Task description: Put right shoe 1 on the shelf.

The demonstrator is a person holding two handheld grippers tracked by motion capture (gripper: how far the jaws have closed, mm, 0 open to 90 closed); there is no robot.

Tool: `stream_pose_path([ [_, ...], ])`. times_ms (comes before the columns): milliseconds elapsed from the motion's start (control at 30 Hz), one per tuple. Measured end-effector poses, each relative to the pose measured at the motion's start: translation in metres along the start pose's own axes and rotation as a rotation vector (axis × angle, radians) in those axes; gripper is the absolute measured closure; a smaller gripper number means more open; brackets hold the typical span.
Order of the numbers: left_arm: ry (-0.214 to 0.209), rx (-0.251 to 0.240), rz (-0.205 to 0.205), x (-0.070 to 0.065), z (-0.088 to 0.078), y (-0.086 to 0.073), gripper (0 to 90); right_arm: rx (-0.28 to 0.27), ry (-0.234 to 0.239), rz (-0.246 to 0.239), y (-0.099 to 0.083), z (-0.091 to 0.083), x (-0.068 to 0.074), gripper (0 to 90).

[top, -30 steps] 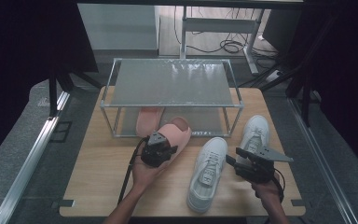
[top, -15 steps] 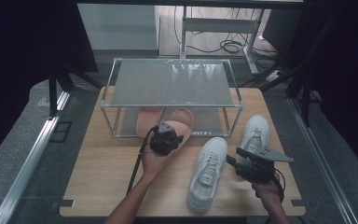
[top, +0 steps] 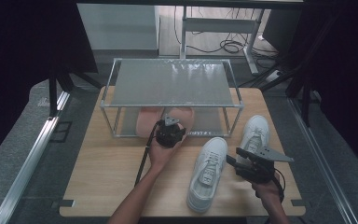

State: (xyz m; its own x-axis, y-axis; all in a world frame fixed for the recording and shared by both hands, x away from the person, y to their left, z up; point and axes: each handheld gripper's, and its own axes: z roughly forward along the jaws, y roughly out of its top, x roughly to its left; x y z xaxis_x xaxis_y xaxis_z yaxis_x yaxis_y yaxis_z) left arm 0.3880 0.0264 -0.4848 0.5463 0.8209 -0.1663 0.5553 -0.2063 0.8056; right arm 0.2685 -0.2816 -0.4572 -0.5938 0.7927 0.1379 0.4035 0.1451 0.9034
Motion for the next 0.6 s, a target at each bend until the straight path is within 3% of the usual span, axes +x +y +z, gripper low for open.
stream_pose_path([
  [600, 0.056, 0.010, -0.033, 0.014, 0.028, 0.002, 82.5, 0.001, 0.001, 0.001, 0.000, 0.000, -0.001, 44.3],
])
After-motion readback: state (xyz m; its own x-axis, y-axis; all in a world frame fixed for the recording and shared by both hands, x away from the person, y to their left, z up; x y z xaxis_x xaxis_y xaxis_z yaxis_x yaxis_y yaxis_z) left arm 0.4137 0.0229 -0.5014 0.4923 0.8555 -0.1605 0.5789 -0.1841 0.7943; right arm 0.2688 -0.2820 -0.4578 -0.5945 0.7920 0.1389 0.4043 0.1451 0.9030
